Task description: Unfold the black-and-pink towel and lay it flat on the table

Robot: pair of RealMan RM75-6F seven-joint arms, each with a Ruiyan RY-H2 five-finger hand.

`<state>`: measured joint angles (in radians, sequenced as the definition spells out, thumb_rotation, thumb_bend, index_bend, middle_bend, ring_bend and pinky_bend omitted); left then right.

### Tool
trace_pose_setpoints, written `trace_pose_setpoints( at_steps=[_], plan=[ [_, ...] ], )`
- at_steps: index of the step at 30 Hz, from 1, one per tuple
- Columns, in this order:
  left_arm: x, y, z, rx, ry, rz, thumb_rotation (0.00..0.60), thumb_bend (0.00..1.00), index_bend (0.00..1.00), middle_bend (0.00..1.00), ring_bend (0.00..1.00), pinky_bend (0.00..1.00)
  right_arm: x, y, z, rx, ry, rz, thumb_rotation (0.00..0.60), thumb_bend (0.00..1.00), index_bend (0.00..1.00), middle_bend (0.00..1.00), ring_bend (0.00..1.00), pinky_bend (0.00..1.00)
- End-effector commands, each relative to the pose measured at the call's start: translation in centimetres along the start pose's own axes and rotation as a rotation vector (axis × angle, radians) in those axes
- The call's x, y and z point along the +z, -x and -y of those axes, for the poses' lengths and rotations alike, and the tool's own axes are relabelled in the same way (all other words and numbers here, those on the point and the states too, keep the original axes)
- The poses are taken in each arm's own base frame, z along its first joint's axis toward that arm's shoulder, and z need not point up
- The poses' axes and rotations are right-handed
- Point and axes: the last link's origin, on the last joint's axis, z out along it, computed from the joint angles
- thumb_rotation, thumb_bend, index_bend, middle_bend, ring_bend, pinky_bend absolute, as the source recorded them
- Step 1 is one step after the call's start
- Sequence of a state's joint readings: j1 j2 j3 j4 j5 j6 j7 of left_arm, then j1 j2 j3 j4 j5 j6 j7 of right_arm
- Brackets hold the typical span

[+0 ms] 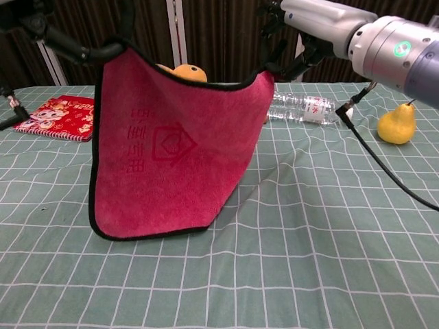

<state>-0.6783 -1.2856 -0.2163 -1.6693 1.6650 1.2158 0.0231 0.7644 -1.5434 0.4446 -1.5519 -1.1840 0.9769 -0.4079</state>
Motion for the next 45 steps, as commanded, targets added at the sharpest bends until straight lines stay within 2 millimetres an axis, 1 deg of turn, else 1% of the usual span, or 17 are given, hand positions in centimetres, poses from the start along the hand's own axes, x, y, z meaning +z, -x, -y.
trace_pose_setpoints(
  at_steps=[1, 7, 12, 16, 19, 22, 25, 28, 32, 35, 39, 45],
  plan=[
    [2.7, -2.0, -0.9, -0.037, 0.026, -0.010, 0.600, 0.47, 0.67, 0.11, 0.00, 0.02, 1.1, -1.3, -0.8, -0.006, 0.023, -0.024, 0.600, 0.57, 0.57, 0.03, 0.00, 0.00],
    [5.8, -3.5, -2.3, -0.094, 0.057, -0.021, 0.600, 0.47, 0.68, 0.11, 0.00, 0.02, 2.3, -3.4, -1.9, -0.007, 0.054, -0.074, 0.600, 0.57, 0.57, 0.03, 0.00, 0.00],
    [8.6, -4.4, -3.8, -0.127, 0.082, -0.028, 0.600, 0.48, 0.68, 0.11, 0.00, 0.02, 2.9, -5.2, -3.3, -0.034, 0.091, -0.112, 0.600, 0.57, 0.57, 0.03, 0.00, 0.00],
    [10.4, -4.6, -4.9, -0.137, 0.099, -0.023, 0.600, 0.48, 0.68, 0.12, 0.00, 0.02, 3.0, -6.4, -4.7, -0.058, 0.129, -0.138, 0.600, 0.57, 0.57, 0.03, 0.00, 0.00],
    [11.2, -4.3, -5.6, -0.150, 0.111, -0.013, 0.600, 0.48, 0.68, 0.12, 0.00, 0.02, 2.8, -6.9, -5.9, -0.089, 0.160, -0.148, 0.600, 0.57, 0.57, 0.03, 0.00, 0.00],
    [11.3, -4.1, -6.0, -0.169, 0.117, -0.006, 0.600, 0.48, 0.68, 0.12, 0.00, 0.02, 2.6, -7.2, -6.7, -0.119, 0.185, -0.152, 0.600, 0.57, 0.57, 0.03, 0.00, 0.00],
    [11.0, -3.9, -5.8, -0.194, 0.114, 0.001, 0.600, 0.48, 0.68, 0.12, 0.00, 0.02, 2.4, -7.3, -7.4, -0.127, 0.212, -0.152, 0.600, 0.57, 0.57, 0.03, 0.00, 0.00],
    [10.4, -3.7, -5.0, -0.218, 0.096, 0.012, 0.600, 0.48, 0.68, 0.12, 0.00, 0.02, 2.4, -7.2, -7.7, -0.137, 0.227, -0.147, 0.600, 0.57, 0.57, 0.03, 0.00, 0.00],
    [10.0, -3.6, -3.8, -0.246, 0.065, 0.018, 0.600, 0.48, 0.68, 0.12, 0.00, 0.02, 2.5, -6.8, -7.4, -0.154, 0.226, -0.140, 0.600, 0.57, 0.57, 0.03, 0.00, 0.00],
    [9.7, -3.8, -2.7, -0.261, 0.043, 0.020, 0.600, 0.48, 0.69, 0.12, 0.00, 0.02, 2.6, -6.1, -6.9, -0.172, 0.218, -0.129, 0.600, 0.57, 0.57, 0.03, 0.00, 0.00],
    [8.9, -4.2, -1.1, -0.260, 0.016, 0.012, 0.600, 0.48, 0.69, 0.12, 0.00, 0.02, 2.5, -4.9, -5.6, -0.195, 0.192, -0.109, 0.600, 0.57, 0.57, 0.03, 0.00, 0.00],
    [7.5, -5.1, 1.2, -0.227, -0.017, -0.016, 0.600, 0.48, 0.69, 0.12, 0.00, 0.02, 2.4, -3.2, -2.8, -0.200, 0.153, -0.096, 0.600, 0.57, 0.57, 0.03, 0.00, 0.00]
  ],
)
